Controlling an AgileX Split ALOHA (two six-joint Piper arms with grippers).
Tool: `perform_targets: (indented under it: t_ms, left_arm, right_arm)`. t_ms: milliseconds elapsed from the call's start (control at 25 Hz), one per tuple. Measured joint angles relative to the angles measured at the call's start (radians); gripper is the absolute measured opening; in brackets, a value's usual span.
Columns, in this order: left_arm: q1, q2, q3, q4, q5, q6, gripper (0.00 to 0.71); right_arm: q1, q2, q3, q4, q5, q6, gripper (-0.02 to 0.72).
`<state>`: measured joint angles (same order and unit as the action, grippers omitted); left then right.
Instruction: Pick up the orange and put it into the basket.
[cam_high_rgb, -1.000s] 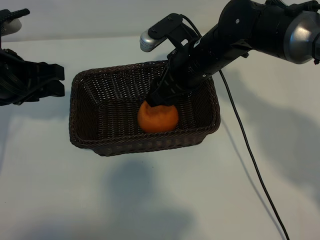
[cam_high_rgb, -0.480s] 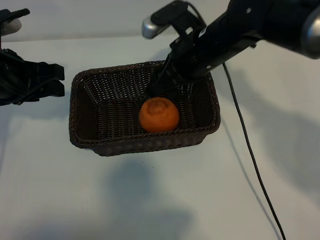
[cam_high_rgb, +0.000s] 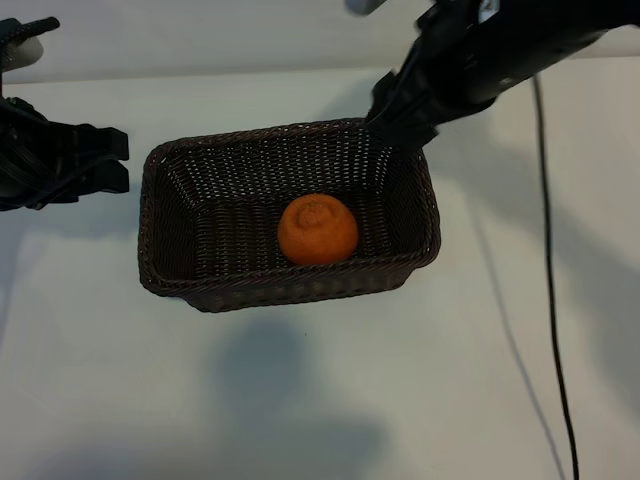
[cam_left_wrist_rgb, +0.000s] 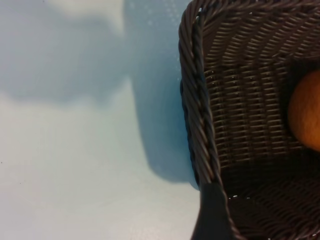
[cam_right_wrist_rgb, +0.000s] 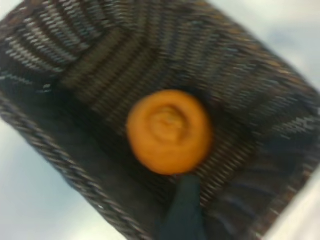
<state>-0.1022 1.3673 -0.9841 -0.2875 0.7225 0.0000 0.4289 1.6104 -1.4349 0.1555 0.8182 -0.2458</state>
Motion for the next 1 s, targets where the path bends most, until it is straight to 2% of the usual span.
perform_targets:
  t_ms: [160,280,520,800,1000]
  left_arm:
    - [0.000,0.000,0.000,0.000,-0.001,0.000,0.540]
    - [0.000,0.000,0.000,0.000,-0.003,0.000,0.540]
    - [0.000,0.000,0.000,0.000,-0.004,0.000,0.540]
    - [0.000,0.000,0.000,0.000,-0.004,0.000,0.540]
    - [0.000,0.000,0.000,0.000,-0.008,0.000,0.540]
  right_arm:
    - [0.000,-0.029,-0.001,-0.084,0.055,0.054,0.603]
    - [0.000,-0.029,-0.001,-0.114,0.094,0.065,0.602]
    - [0.000,-0.029,-0.001,-0.119,0.108,0.082,0.602]
    - [0.000,-0.024,-0.001,-0.134,0.113,0.151,0.602]
    - [0.000,0.019,-0.001,-0.134,0.131,0.159,0.602]
